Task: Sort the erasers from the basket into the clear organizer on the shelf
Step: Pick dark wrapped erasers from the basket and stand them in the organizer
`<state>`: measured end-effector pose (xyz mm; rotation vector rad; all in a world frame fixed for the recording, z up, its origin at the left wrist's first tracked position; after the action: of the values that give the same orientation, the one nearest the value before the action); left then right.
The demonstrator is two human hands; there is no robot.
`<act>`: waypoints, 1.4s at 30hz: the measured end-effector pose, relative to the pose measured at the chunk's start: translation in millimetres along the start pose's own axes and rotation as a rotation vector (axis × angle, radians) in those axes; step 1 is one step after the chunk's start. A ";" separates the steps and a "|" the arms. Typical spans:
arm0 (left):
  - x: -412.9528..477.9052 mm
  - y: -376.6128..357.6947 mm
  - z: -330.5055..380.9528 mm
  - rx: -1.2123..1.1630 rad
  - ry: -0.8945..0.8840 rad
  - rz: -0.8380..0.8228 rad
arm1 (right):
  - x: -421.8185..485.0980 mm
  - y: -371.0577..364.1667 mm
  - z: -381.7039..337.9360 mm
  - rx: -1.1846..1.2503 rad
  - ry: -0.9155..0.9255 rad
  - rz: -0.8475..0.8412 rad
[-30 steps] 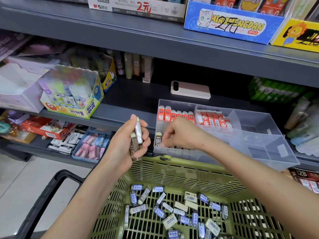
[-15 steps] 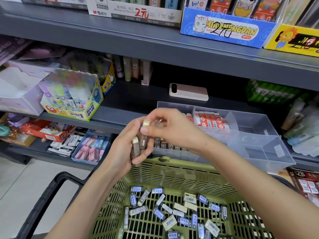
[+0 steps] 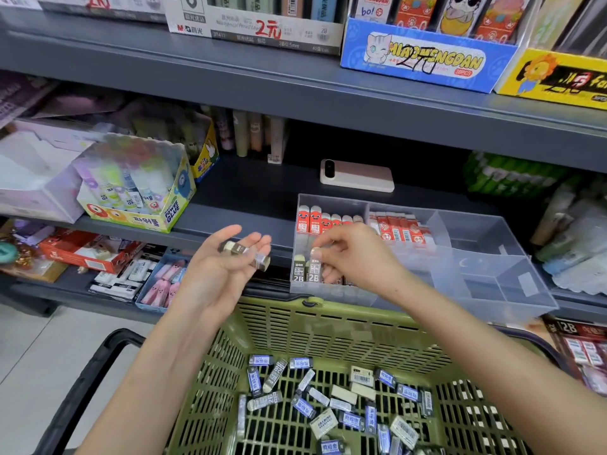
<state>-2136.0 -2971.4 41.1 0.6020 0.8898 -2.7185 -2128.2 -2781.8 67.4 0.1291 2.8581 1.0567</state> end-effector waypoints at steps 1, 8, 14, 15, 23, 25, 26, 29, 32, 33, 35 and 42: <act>-0.5 -0.1 0.3 -0.017 -0.005 0.002 | -0.3 -2.5 1.4 -0.005 -0.008 -0.004; -5.8 -3.5 0.0 0.067 -0.134 -0.025 | -2.2 -13.9 0.3 -0.140 0.036 0.067; -6.6 -2.1 -3.6 0.217 -0.248 -0.092 | -2.0 -17.4 0.7 -0.152 -0.002 0.062; -7.6 -2.7 -5.2 0.255 -0.274 -0.113 | -3.4 -16.7 -0.4 -0.141 -0.010 0.062; -17.2 -6.0 -8.1 0.411 -0.530 -0.175 | -26.4 -1.4 -32.2 0.295 0.123 0.039; -17.3 -6.1 -7.9 0.429 -0.559 -0.179 | -31.1 -0.2 -37.0 0.402 0.086 -0.009; -18.1 -6.0 -7.3 0.440 -0.574 -0.198 | -32.1 0.6 -37.6 0.429 0.068 -0.012; -20.0 -5.4 -6.6 0.498 -0.617 -0.309 | -28.2 13.4 -35.5 0.575 -0.017 0.035; -18.7 -4.3 -11.2 0.744 -0.736 -0.302 | -13.9 36.7 -22.9 0.493 -0.047 0.156; -18.2 -3.7 -13.1 0.832 -0.788 -0.283 | -10.3 41.1 -17.3 0.399 -0.057 0.161; -18.5 -3.3 -15.4 0.938 -0.842 -0.276 | -9.5 39.7 -7.9 0.242 -0.099 0.099; -15.7 -2.4 -17.4 1.167 -0.922 -0.253 | -12.1 7.9 2.9 -0.174 -0.017 0.105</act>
<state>-2117.4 -2957.7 36.6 -0.6779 -0.9203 -2.9446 -2115.5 -2775.3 71.0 0.2755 2.7551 1.3108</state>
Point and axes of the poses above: each hand's wrist, its own x-axis towards the middle knuckle, its own y-axis out of the back of the hand, z = x × y, the point moved 1 cm from there along x, towards the middle knuckle, and after that the axes turned 11 degrees about z, right-handed, at the moved point
